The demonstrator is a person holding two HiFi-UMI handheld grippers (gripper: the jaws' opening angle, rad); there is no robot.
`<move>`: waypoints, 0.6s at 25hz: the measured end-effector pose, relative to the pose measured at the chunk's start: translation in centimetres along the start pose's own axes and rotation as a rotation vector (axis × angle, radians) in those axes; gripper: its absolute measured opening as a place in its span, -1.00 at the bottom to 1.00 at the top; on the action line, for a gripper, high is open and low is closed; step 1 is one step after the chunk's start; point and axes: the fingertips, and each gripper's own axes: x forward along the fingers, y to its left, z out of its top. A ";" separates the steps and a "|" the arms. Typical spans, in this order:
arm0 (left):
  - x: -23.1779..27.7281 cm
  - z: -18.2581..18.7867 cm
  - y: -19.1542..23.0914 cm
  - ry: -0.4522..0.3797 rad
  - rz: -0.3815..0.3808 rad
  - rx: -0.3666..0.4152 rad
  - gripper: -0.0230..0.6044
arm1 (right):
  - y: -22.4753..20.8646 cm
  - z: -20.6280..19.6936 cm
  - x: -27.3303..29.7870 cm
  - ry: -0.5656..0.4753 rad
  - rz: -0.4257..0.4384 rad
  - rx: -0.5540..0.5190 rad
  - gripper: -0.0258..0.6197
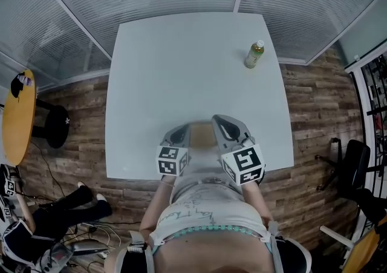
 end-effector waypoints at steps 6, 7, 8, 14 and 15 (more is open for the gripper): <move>1.3 -4.5 1.9 0.098 0.030 -0.072 -0.92 | -0.1 -0.2 0.0 0.006 -0.006 -0.003 -0.92; 1.5 -5.1 2.1 0.118 0.036 -0.057 -0.92 | -0.1 -0.2 0.0 0.008 -0.007 -0.003 -0.92; 1.7 -5.7 2.3 0.136 0.039 -0.046 -0.91 | -0.2 -0.2 0.1 0.009 -0.009 -0.003 -0.92; 2.4 -8.7 3.1 0.212 0.049 -0.039 -0.91 | -0.2 -0.5 0.3 0.022 -0.017 0.000 -0.92; 2.5 -9.0 3.1 0.221 0.051 -0.037 -0.92 | -0.3 -0.6 0.3 0.023 -0.017 0.000 -0.92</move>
